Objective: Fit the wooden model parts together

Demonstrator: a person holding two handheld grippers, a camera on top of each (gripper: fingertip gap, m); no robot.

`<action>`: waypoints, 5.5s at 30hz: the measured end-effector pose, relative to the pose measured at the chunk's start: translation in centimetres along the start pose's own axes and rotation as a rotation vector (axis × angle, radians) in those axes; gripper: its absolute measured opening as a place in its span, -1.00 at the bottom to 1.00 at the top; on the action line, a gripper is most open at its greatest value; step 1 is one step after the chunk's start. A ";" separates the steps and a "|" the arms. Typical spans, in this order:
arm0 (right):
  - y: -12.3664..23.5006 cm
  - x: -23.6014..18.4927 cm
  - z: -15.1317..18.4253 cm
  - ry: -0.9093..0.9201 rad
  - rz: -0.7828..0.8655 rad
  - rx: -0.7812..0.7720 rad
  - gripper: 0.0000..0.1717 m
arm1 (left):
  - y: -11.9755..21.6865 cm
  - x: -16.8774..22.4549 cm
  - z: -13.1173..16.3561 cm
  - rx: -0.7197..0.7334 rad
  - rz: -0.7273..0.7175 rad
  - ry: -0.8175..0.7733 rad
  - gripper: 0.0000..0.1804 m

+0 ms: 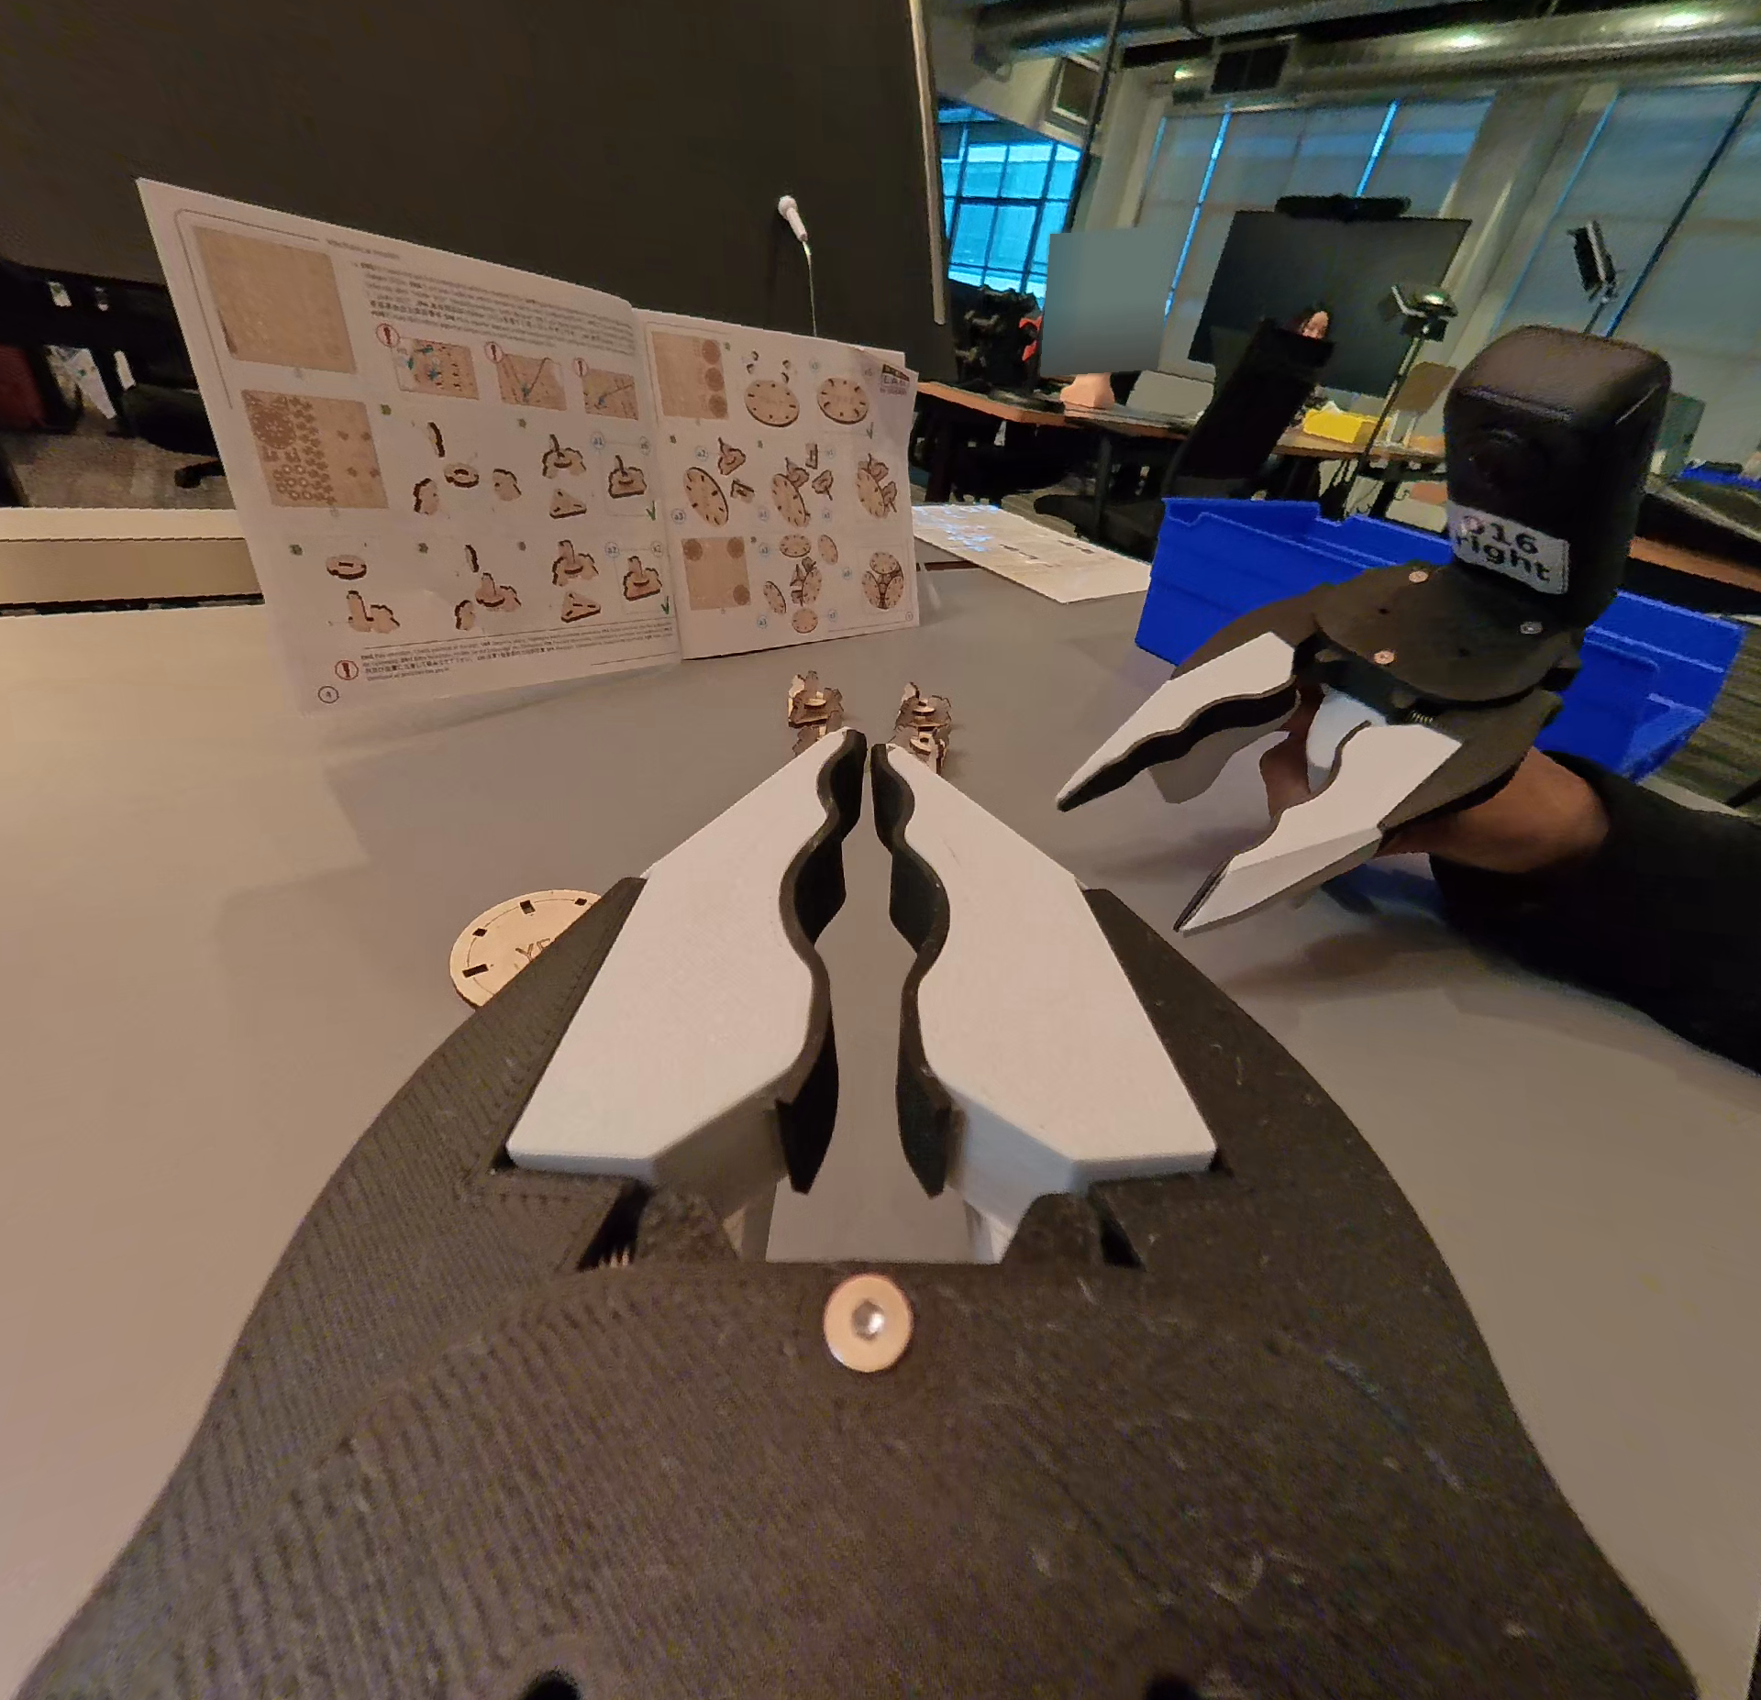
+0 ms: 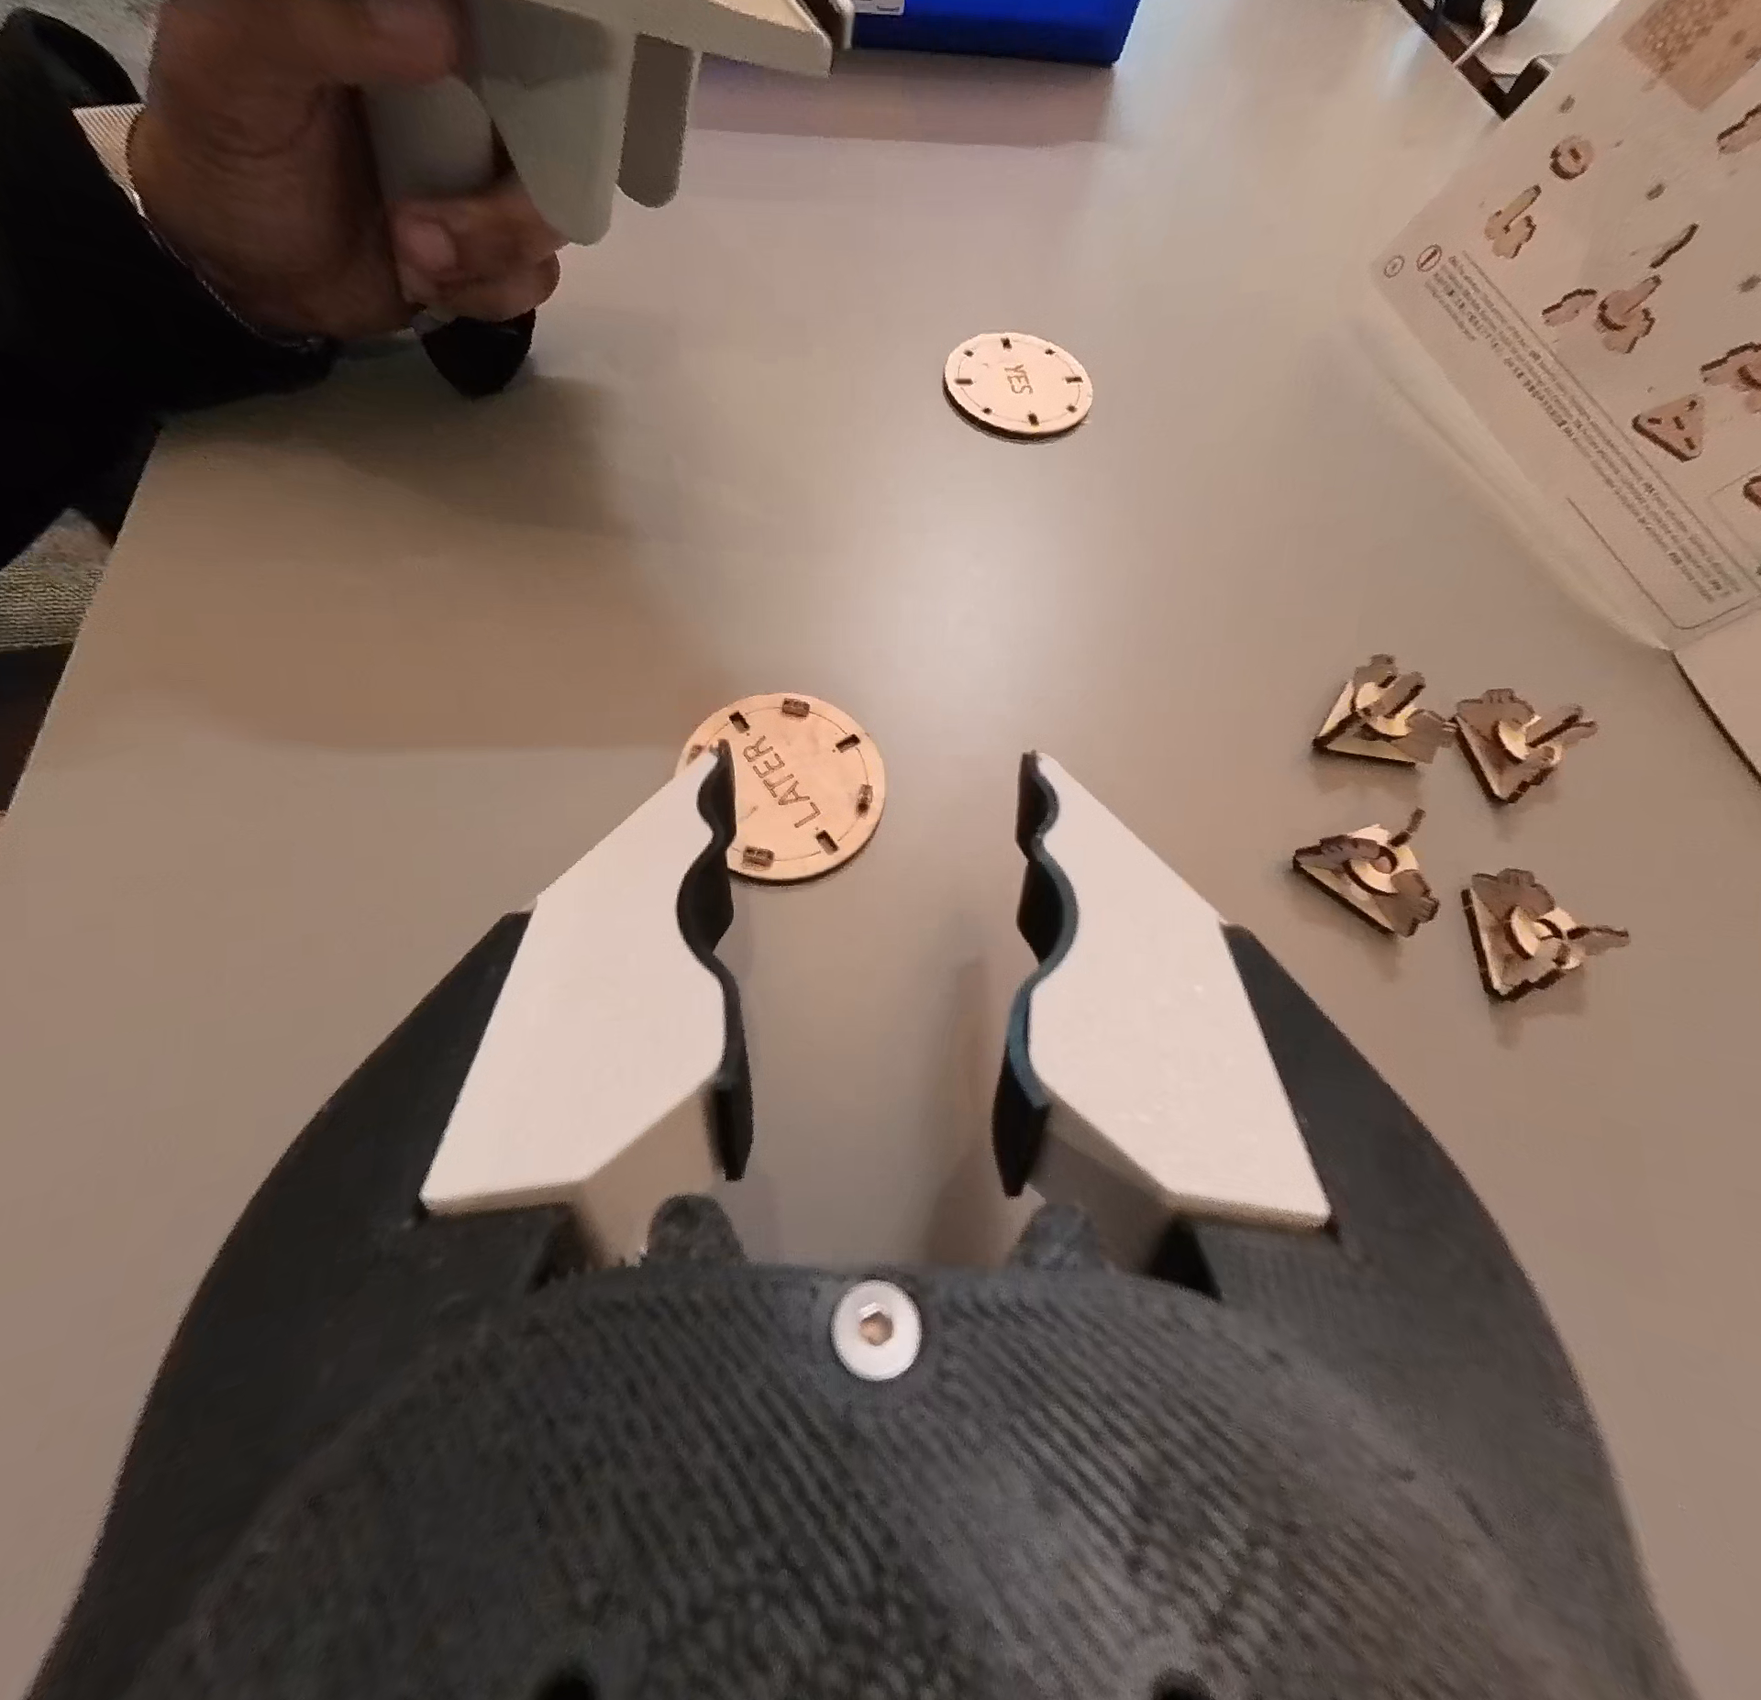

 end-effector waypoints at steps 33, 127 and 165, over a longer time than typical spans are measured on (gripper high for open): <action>-2.0 -0.6 0.8 -0.011 -0.003 -0.139 -0.94 | -3.3 5.4 3.3 -0.467 0.046 0.053 -0.99; -0.3 5.3 3.8 -0.350 0.303 -0.275 0.85 | -2.8 4.8 3.0 -0.383 -0.086 0.134 -0.97; -0.3 5.3 3.8 -0.350 0.303 -0.274 0.85 | -2.6 7.0 2.1 -0.496 -0.020 -0.073 -1.00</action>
Point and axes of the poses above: each gripper's, where its closed fingertips meet, y back along the fingers, z out of its underside, x = y × z across the jaws, the point moved 9 cm from there along y, back along the fingers, and after that the axes turned 1 degree about -z, right-handed, at the moved point
